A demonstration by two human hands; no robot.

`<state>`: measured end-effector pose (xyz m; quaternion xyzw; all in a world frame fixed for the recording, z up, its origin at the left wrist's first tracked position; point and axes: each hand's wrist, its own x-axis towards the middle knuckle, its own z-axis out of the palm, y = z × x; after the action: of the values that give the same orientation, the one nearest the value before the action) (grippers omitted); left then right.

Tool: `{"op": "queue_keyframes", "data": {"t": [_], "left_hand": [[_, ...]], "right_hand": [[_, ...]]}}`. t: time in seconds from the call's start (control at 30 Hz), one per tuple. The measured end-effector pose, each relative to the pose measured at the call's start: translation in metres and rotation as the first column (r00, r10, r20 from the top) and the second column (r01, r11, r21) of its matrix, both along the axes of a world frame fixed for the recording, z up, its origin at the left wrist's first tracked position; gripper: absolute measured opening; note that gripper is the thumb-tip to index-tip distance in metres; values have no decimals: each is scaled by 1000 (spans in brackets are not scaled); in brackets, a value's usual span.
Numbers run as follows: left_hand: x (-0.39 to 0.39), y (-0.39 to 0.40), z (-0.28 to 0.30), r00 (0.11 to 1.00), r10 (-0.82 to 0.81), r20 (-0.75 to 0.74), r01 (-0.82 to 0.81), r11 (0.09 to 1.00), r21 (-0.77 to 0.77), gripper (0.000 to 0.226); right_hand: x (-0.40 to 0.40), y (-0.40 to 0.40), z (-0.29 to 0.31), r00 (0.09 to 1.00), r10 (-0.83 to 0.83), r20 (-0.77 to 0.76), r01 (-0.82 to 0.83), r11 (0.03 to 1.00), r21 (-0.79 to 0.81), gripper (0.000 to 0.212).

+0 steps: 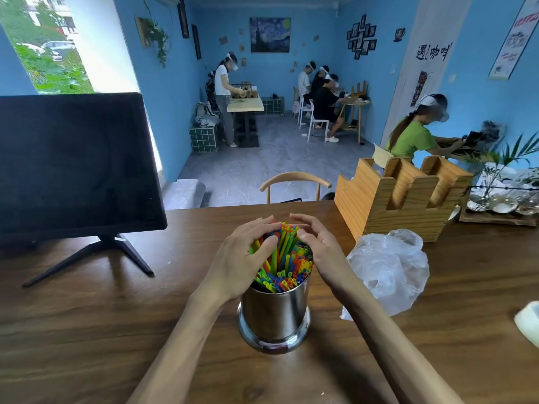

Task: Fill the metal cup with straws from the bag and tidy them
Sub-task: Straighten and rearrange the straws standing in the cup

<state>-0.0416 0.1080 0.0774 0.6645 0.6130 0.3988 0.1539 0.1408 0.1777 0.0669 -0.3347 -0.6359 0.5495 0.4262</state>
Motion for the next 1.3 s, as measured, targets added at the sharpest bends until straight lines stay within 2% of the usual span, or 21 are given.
{"op": "queue_keyframes", "data": {"t": [0.17,0.37,0.57,0.8,0.93,1.07,1.23,1.3], "left_hand": [[-1,-2,1,1000,15,21,-14,1000,-13,48],[1,-1,0,999,27,20,-26,999,-22,44],[1,-2,1,999,16,29,-15,1000,-22,44],[0,-4,3,999,22,29,-21,1000,-14,34],[1,-4,4,999,21,29,-21,1000,-19,36],[1,-5,5,999,12,38,-11,1000,-28,36],[1,-5,8,1000,-15,-17,14,999,-31,39],[0,-4,10,998,-43,-48,41,999,-33,40]], "right_hand": [[1,11,10,995,25,96,-26,1000,7,22],[-7,30,28,955,25,296,-55,994,94,17],[-9,44,45,916,28,399,-32,999,2,12],[-15,47,58,847,9,531,-29,999,29,14],[-17,42,63,842,6,539,-15,1000,13,13],[-12,34,69,864,20,503,-4,999,-33,21],[-9,27,75,893,-39,448,39,999,8,20],[-7,23,79,906,-86,415,58,995,81,15]]}}
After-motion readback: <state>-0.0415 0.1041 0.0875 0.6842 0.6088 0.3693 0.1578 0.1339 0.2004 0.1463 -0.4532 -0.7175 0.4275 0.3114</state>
